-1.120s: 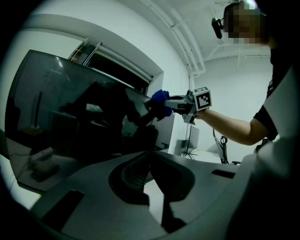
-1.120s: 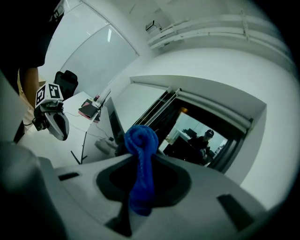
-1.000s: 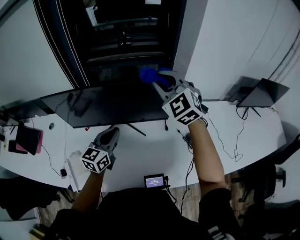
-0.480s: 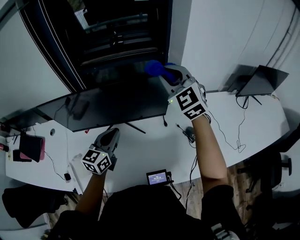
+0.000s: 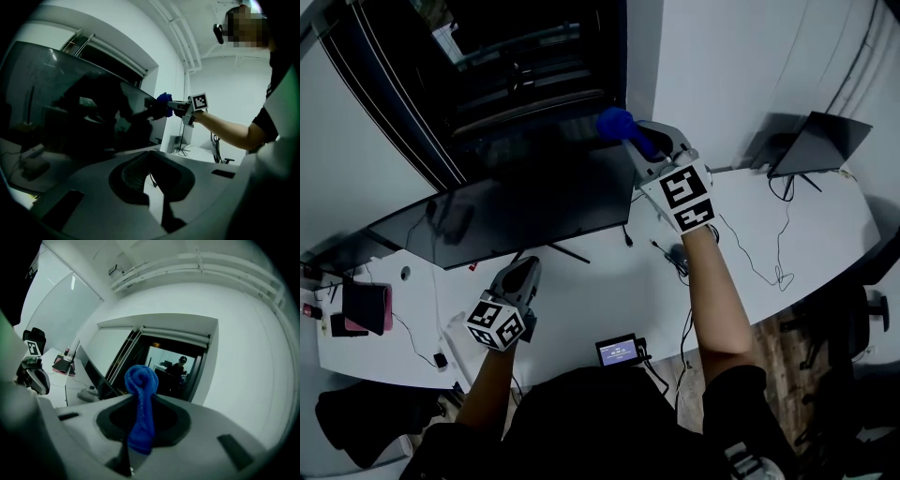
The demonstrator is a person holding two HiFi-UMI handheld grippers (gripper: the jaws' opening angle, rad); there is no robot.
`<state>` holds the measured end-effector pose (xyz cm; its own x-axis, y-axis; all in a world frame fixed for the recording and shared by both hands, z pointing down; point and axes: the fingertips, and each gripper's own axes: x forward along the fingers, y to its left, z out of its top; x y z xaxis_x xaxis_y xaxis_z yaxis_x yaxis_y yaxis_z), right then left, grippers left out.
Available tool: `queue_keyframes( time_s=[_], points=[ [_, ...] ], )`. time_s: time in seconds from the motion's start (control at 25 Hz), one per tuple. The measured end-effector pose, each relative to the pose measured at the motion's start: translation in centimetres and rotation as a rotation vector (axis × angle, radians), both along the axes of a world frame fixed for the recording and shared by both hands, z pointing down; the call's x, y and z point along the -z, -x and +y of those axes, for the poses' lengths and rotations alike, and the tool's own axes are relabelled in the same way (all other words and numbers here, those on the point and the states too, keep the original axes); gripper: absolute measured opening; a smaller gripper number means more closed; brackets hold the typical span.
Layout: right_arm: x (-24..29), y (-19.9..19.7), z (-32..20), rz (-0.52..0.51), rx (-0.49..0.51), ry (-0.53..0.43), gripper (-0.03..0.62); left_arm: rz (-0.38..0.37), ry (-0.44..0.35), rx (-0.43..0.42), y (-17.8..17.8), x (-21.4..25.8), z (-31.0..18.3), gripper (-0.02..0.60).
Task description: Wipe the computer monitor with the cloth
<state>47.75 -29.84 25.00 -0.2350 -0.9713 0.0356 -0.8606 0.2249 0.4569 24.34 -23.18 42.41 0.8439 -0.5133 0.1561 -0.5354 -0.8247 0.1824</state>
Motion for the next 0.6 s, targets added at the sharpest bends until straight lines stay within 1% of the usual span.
queue_keyframes(
  time_s=[0.24, 0.36, 0.6],
  points=[
    [0.0, -2.2, 0.5, -0.205, -0.048, -0.052, 0.069, -0.003, 0.008, -0.017, -0.4, -0.1, 0.2, -0.005],
    [-0.2, -3.0, 0.8, -0.297, -0.057, -0.077, 0.069, -0.005, 0.005, -0.020, -0.4, 0.1, 0.1, -0.005],
    [-0.7, -3.8, 1.3, -0.389, -0.099, -0.109, 0.067, -0.007, 0.001, -0.022, -0.3, 0.1, 0.0, -0.004]
  ],
)
